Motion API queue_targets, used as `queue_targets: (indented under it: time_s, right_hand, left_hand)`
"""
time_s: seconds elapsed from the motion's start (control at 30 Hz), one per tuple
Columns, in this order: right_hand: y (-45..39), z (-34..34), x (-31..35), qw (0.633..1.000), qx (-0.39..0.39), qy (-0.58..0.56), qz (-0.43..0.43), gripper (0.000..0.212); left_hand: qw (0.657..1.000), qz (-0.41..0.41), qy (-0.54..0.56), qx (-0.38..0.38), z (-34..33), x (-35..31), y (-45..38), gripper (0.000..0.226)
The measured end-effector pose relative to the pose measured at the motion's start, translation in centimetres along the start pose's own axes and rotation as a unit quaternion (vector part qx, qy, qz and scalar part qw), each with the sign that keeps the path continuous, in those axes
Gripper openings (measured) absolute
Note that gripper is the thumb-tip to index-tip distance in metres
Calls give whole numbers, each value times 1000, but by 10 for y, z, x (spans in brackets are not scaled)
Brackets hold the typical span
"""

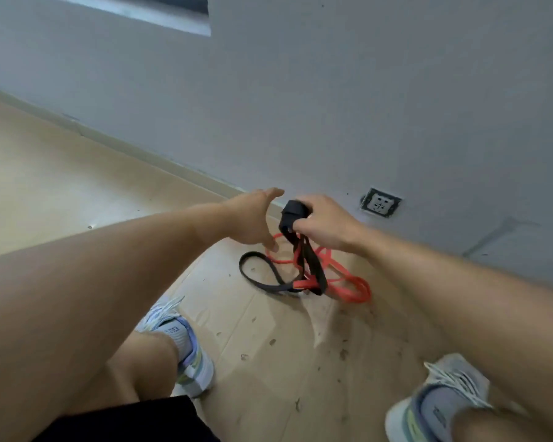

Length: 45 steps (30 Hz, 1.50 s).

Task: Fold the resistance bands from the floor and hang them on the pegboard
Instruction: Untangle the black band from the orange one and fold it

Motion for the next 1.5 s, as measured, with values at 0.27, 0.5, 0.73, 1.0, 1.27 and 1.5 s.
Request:
queue_targets:
  time_s: [0.27, 0.5, 0.73, 1.0, 1.27, 1.5]
  right_hand:
    - [52, 115, 90, 973, -40, -201, 105, 23]
    - [55, 119, 22, 956, -101, -272, -39, 29]
    - [56, 93, 7, 995, 55, 77, -34, 36]
    - [54, 111, 11, 992, -78, -99, -24, 32]
    - [60, 121, 18, 954, -66, -283, -69, 24]
    - [60, 131, 17, 966, -81, -218, -113, 39]
  left_hand:
    - [946, -73, 309, -69, 27, -43, 24, 32]
    - [945, -34, 289, -151, 41, -40, 22, 31]
    - [918, -18, 368, -147, 46, -42, 18, 33]
    - [938, -45, 343, -33, 31, -40, 21, 21]
    - [960, -58, 273, 9, 19, -44, 24, 31]
    - [967, -38, 251, -2, 14, -39, 18, 19]
Point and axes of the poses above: each hand's wrist, its own y-axis away from the middle knuckle, its own z-axis out of the back of the hand, x = y × z, the point moved 5 cm from there along -y, towards the middle knuckle, and after that the axes turned 4 degrees about -x, right-handed, at the moved point
